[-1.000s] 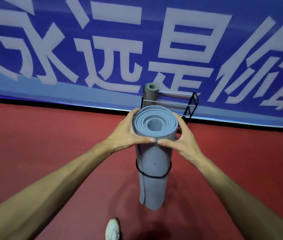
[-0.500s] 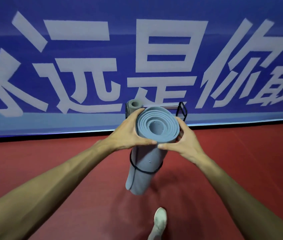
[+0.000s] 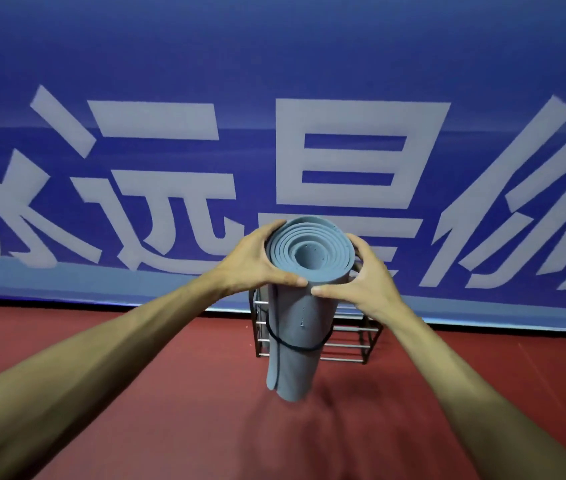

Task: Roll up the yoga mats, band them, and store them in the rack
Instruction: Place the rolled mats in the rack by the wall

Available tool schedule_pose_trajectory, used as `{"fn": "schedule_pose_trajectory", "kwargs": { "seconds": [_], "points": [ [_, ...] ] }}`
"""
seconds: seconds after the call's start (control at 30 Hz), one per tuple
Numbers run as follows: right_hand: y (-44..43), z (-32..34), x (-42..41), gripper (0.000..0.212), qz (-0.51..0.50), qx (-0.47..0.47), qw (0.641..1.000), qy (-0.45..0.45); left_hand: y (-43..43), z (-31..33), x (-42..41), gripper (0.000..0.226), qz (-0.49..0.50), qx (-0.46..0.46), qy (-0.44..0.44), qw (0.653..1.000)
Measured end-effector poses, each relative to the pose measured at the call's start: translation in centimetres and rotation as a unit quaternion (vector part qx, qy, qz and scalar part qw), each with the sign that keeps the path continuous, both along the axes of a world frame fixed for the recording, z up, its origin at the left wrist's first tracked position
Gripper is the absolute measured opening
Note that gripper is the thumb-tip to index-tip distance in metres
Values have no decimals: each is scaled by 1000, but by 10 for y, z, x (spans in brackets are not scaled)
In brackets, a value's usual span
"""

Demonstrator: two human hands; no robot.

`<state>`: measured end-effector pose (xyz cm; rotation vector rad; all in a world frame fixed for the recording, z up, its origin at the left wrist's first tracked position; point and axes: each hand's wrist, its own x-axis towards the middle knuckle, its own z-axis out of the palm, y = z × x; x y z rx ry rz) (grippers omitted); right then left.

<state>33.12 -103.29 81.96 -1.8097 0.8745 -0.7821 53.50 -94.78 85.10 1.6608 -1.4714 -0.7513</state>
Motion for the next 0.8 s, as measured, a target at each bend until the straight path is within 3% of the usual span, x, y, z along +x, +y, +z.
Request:
{"fn": "schedule_pose_trajectory", "kwargs": {
  "seconds": [0.13,0.27,0.43,0.53,0.8],
  "points": [
    [-60,13,15,105,16,-16,1000,2,-58,3,16,101,10,-26,9,1000],
    [-120,24,24,99,24,-27,999,20,-117,8,28,96,20,-44,-2,999],
    [-188,44,49,85,29,-27,999,21,-191,17,53,105,13,-60,8,998],
    [-226,50,66,85,35,-25,998,40,-231,23,68,90,9,-57,-3,998],
    [-312,48,96,88,75,-1,994,74,-306,4,96,81,32,-44,16,998]
  ]
}}
